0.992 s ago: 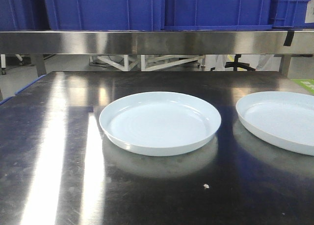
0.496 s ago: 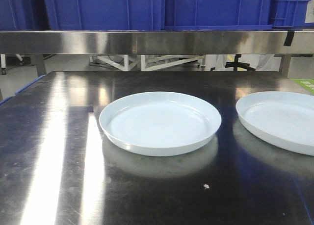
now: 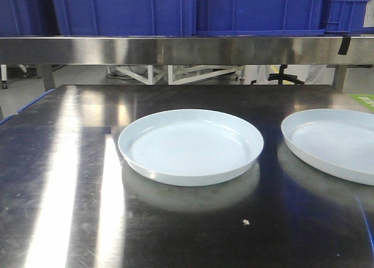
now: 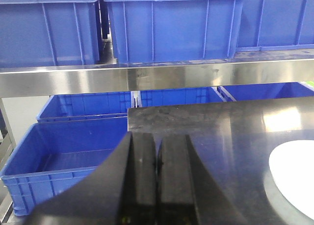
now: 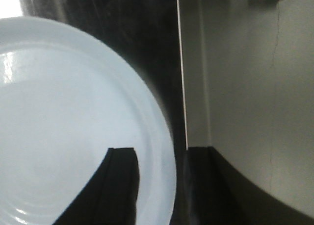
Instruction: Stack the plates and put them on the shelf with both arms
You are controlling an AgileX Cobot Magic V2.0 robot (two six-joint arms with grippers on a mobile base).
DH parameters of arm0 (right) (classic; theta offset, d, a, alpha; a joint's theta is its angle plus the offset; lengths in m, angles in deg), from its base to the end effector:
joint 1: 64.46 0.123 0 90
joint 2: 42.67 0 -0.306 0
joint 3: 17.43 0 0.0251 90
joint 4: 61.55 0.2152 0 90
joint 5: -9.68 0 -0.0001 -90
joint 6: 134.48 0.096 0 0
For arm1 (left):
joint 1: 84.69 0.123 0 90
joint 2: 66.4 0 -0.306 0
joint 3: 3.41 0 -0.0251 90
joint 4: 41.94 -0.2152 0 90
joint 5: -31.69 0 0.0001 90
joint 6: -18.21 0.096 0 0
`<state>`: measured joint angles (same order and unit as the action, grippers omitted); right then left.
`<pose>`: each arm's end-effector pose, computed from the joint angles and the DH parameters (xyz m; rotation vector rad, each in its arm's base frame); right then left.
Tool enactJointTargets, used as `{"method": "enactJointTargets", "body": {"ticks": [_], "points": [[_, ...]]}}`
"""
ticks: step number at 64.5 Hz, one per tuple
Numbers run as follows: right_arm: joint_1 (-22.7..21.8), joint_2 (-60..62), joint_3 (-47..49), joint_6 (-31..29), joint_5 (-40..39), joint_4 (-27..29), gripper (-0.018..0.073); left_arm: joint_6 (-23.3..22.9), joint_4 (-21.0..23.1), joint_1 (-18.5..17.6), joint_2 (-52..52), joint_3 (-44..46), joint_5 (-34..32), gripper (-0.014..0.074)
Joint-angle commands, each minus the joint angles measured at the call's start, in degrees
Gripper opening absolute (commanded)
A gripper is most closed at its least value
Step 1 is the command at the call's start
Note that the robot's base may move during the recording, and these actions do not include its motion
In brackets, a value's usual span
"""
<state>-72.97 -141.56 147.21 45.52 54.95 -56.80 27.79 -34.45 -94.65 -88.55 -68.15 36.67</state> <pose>0.2851 -0.0369 0.2701 0.2723 2.7663 0.0590 0.0255 -0.0056 0.2719 0.1775 1.5940 -0.1153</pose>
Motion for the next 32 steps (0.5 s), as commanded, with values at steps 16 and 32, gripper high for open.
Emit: {"method": "enactJointTargets", "body": {"ticks": [16, 32], "points": [[-0.9, -1.4, 3.4, -2.2, -1.2, -0.4, 0.0405, -0.2, 0.0, 0.1, -0.4, 2.0, -4.5, 0.0082], [-0.9, -2.9, 3.4, -4.0, -1.2, -0.4, 0.0405, -0.2, 0.0, 0.1, -0.4, 2.0, -4.5, 0.0082]]}}
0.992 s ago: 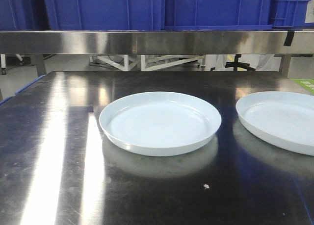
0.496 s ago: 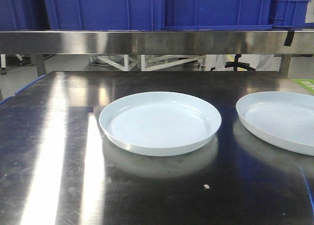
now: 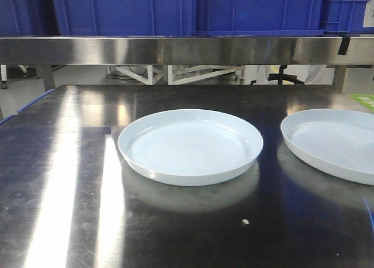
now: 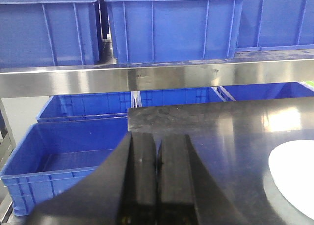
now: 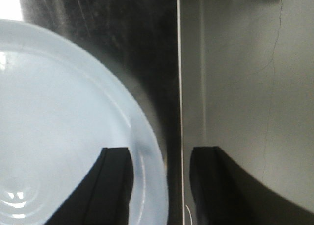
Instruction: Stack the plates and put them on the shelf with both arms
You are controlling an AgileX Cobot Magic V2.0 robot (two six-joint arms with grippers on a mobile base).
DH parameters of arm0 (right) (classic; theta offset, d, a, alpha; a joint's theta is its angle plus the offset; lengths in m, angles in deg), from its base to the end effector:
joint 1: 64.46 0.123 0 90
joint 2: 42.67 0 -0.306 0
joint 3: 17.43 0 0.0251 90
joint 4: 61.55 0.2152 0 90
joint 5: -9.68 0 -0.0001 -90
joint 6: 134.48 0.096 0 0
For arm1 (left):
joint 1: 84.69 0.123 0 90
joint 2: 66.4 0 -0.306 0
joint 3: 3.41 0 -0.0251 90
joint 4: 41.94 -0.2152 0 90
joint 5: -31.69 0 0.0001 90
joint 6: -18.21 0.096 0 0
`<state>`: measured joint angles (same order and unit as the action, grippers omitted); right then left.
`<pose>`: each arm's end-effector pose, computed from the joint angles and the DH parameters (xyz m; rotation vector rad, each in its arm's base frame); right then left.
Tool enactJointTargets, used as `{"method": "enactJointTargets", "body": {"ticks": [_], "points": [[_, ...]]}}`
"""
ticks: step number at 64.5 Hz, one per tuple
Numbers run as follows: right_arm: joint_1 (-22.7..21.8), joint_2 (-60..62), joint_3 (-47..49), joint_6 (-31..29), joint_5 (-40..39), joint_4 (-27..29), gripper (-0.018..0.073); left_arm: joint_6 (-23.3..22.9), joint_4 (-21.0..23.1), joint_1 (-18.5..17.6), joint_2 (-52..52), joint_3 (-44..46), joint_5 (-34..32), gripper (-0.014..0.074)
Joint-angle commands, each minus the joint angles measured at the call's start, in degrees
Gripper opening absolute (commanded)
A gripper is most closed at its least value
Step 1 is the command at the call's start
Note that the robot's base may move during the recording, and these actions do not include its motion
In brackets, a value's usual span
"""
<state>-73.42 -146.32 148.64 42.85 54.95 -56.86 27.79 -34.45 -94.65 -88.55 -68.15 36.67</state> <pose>0.3001 -0.0417 0.2514 0.2248 2.8279 0.0510 0.0255 -0.0056 0.2719 0.1775 1.5940 -0.1153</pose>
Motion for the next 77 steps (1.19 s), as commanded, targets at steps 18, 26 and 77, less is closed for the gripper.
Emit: {"method": "enactJointTargets", "body": {"ticks": [18, 26, 77], "points": [[-0.4, 1.8, 1.1, -1.4, -1.2, 0.1, 0.0405, -0.2, 0.0, 0.1, -0.4, 2.0, -4.5, 0.0082], [-0.4, 1.8, 0.0, -1.4, -1.5, 0.8, 0.0403, -0.2, 0.0, 0.1, -0.4, 2.0, -4.5, 0.0082], [-0.4, 0.2, 0.3, -1.4, -0.8, 2.9, 0.0215, -0.2, 0.0, 0.1, -0.4, 2.0, -4.5, 0.0082]]}}
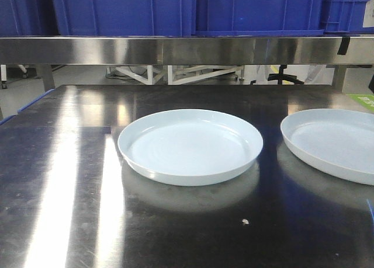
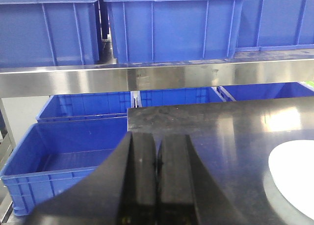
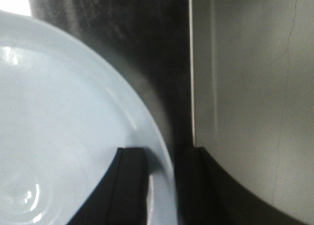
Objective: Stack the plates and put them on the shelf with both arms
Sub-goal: 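Lift the other white plate with the right gripper onto the first plate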
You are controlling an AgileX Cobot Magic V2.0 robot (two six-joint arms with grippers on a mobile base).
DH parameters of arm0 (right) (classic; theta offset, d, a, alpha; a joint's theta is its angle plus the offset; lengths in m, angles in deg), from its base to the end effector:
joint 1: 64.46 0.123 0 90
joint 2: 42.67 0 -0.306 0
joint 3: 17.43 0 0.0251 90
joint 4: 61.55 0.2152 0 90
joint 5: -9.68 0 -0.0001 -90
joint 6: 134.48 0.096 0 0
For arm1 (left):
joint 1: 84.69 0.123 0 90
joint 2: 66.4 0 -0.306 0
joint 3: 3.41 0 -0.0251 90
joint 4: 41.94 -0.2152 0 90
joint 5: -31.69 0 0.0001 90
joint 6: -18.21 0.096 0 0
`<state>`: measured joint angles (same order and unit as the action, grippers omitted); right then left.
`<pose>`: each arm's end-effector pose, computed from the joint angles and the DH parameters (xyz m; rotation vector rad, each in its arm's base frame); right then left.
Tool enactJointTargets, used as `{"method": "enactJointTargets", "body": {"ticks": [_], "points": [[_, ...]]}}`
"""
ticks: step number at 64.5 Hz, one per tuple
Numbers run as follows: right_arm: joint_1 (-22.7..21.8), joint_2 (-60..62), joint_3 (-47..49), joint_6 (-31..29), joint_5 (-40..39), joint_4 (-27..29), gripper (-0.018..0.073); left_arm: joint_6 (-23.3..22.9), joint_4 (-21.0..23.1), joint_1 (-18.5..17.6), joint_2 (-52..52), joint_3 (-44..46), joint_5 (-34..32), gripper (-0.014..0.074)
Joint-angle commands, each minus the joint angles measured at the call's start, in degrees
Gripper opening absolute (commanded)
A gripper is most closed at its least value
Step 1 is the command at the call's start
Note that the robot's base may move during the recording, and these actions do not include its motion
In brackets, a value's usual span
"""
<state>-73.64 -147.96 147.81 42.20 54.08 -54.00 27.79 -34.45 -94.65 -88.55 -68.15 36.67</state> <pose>0.3030 -0.0400 0.2401 0.2625 2.8469 0.1069 0.0255 -0.0056 0.2719 0.1775 1.5940 -0.1153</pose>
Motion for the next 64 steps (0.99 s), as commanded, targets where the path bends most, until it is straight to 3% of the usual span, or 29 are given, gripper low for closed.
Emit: {"method": "enactJointTargets", "body": {"ticks": [1, 12, 29, 46, 55, 64], "points": [[-0.2, 1.9, 1.2, -0.7, 0.1, 0.0, 0.0202, -0.2, 0.0, 0.1, -0.4, 2.0, -4.5, 0.0082], [-0.6, 4.0, 1.2, -0.7, 0.7, 0.0, 0.0041, -0.2, 0.0, 0.1, -0.4, 2.0, -4.5, 0.0082], [-4.2, 8.2, 1.2, -0.7, 1.7, 2.9, 0.0048, -0.2, 0.0, 0.1, -0.4, 2.0, -4.5, 0.0082], [-9.1, 14.0, 1.2, -3.1, 2.3, 15.3, 0.0048, -0.2, 0.0, 0.1, -0.4, 2.0, -4.5, 0.0082], [-7.9, 15.9, 1.1, -5.7, 2.9, 23.1, 0.0048, -0.2, 0.0, 0.1, -0.4, 2.0, -4.5, 0.0082], [-1.6, 16.5, 1.1, -5.7, 2.8, 24.9, 0.0048, -0.2, 0.0, 0.1, -0.4, 1.9, -4.5, 0.0082]]}}
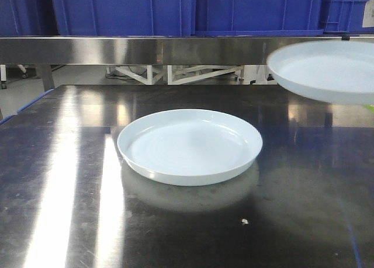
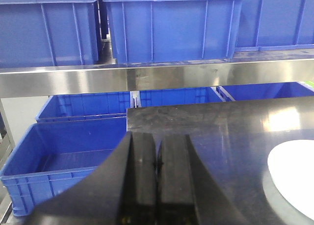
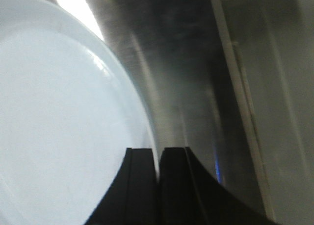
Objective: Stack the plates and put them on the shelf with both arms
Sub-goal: 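Lift the other white plate with the right gripper onto the first plate, then grip the rim of the stacked plates with the right gripper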
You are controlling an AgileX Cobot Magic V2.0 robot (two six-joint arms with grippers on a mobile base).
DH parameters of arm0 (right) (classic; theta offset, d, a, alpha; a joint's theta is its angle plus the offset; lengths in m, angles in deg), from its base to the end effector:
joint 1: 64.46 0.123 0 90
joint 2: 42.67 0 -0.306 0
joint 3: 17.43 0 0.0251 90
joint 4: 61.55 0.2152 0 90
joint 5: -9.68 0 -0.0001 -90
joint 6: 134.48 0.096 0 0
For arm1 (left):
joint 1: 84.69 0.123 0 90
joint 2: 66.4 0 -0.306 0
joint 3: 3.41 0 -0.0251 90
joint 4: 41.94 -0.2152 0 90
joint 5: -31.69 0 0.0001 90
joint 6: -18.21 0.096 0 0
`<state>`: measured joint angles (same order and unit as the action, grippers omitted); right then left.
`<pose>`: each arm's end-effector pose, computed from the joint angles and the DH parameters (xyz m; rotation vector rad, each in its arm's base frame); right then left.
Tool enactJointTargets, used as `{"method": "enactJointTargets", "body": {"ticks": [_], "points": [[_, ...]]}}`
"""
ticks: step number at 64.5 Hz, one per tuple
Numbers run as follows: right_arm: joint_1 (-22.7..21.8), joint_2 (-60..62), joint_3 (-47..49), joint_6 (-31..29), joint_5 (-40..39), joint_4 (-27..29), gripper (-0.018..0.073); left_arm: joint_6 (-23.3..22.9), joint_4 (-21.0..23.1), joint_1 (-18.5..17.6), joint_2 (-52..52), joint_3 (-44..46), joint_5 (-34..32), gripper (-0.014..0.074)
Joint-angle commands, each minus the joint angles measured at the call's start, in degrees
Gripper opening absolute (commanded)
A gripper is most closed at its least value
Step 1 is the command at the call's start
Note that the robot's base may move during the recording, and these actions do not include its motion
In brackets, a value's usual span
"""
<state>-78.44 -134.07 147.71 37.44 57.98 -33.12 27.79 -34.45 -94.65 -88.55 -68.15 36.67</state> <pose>0.2651 -0.0308 0.3143 0.4559 2.5537 0.4627 0.0255 -0.0056 0.2719 0.1775 1.5940 -0.1153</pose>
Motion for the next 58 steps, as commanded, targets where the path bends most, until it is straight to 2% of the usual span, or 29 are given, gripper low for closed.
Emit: {"method": "enactJointTargets", "body": {"ticks": [1, 9, 29, 42, 58], "points": [[4.5, 2.6, 1.2, -1.0, -1.2, 4.0, 0.0048, -0.2, 0.0, 0.1, -0.4, 1.9, -4.5, 0.0082], [13.4, 1.5, 1.2, -1.0, -4.6, 4.0, 0.0048, -0.2, 0.0, 0.1, -0.4, 1.9, -4.5, 0.0082], [25.5, -4.9, 1.2, -0.9, -12.1, 4.0, 0.0048, -0.2, 0.0, 0.1, -0.4, 1.9, -4.5, 0.0082], [29.5, -9.5, 1.2, -0.9, -16.5, 4.1, 0.0070, -0.2, 0.0, 0.1, -0.4, 1.9, -4.5, 0.0082], [30.3, -10.5, 1.2, -0.9, -18.7, 3.9, 0.0259, -0.2, 0.0, 0.1, -0.4, 1.9, -4.5, 0.0082]]}}
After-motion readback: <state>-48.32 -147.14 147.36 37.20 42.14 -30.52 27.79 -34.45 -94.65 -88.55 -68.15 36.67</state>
